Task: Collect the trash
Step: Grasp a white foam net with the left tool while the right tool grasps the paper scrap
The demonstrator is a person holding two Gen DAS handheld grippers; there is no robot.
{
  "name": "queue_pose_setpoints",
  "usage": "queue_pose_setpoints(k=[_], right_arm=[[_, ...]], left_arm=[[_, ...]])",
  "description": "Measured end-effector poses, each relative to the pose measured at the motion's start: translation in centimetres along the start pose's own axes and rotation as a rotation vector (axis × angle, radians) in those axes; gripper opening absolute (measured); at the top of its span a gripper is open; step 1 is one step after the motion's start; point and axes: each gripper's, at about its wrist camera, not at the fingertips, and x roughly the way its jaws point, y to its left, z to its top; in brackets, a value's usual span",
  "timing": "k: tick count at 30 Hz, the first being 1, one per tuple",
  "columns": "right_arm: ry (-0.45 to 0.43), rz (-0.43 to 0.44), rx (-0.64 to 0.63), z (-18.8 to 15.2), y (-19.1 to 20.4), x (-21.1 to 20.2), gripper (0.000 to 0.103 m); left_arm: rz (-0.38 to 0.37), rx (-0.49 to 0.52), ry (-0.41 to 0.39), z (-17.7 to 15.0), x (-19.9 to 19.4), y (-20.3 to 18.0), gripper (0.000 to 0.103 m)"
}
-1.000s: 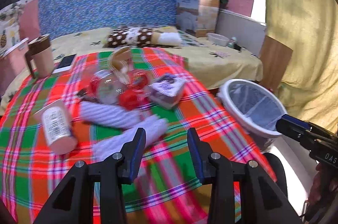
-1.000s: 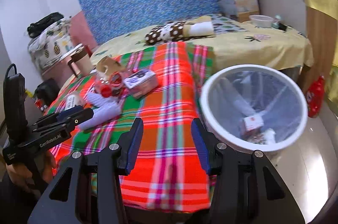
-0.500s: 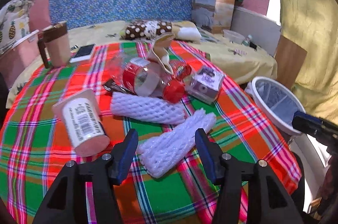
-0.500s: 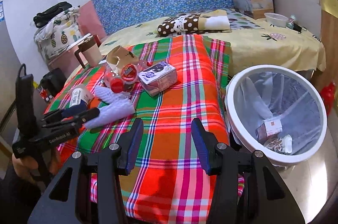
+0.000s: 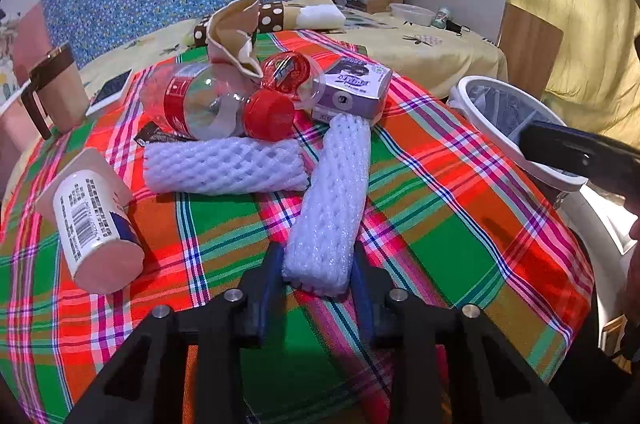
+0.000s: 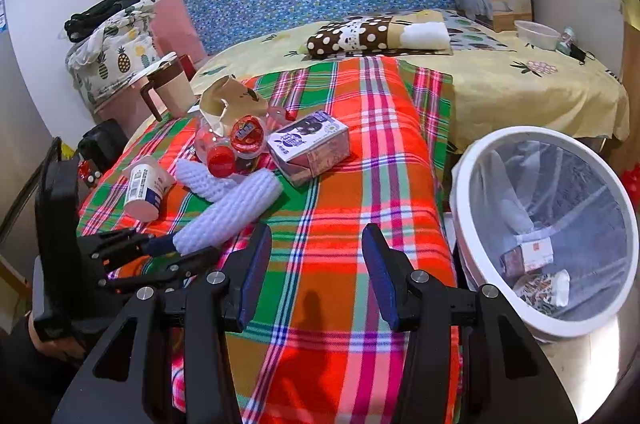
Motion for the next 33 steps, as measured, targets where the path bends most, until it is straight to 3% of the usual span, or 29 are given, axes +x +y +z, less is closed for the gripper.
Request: queue_pose_setpoints(k=[14,27,33], right_arm=[[-0.002,0.028,-0.046,0.9,1.6,0.6,0.049],[-0.052,0.084,-0.159,4.8,6.2,3.1,0.049],[-0.029,0.084,-0.198,6.0,7.7,5.9,0.049]], left_arm=[[0.007,-0.139,-0.075,-1.0,-4.0,2.3,0.024],[0.122,-0.287,-0.161,-0.8,-7.8,6.8,0.024],[0.158,-0.338,-0.186,-0.4,-8.4,9.0,0.024]])
